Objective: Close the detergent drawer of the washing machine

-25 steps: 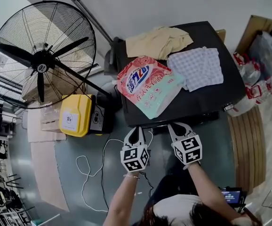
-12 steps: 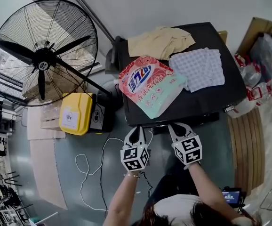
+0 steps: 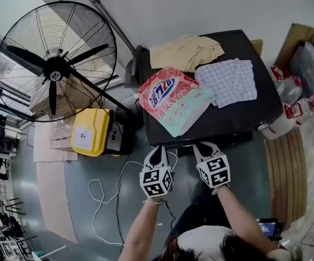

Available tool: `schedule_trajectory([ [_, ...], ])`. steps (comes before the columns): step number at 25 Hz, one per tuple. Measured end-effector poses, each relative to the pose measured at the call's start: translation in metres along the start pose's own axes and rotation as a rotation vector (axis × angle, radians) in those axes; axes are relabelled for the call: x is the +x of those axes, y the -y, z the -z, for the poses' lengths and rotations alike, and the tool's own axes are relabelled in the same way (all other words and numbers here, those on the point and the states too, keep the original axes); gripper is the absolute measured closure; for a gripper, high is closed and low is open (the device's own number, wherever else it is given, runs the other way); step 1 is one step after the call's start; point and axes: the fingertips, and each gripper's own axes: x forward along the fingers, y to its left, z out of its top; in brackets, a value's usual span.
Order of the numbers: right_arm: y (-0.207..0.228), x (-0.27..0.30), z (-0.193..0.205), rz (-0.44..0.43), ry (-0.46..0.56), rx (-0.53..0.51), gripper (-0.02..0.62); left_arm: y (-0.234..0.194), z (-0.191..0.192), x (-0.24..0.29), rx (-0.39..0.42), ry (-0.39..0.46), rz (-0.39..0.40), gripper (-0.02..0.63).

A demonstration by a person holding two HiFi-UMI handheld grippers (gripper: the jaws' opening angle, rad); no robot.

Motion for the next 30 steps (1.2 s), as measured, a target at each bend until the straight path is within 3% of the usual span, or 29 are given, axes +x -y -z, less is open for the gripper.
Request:
schedule_trajectory([
  [25, -0.04, -0.081, -0.043, -0.027, 0.154, -0.078, 0.572, 0.044, -0.045, -0.089, 0.133, 0.131, 0.087, 0.591],
  [30, -0.053, -0.101, -0.05, -0.034, 0.167, -0.092, 0.572, 0.046, -0.049, -0.114, 0.1, 0.156, 0.101, 0.591],
])
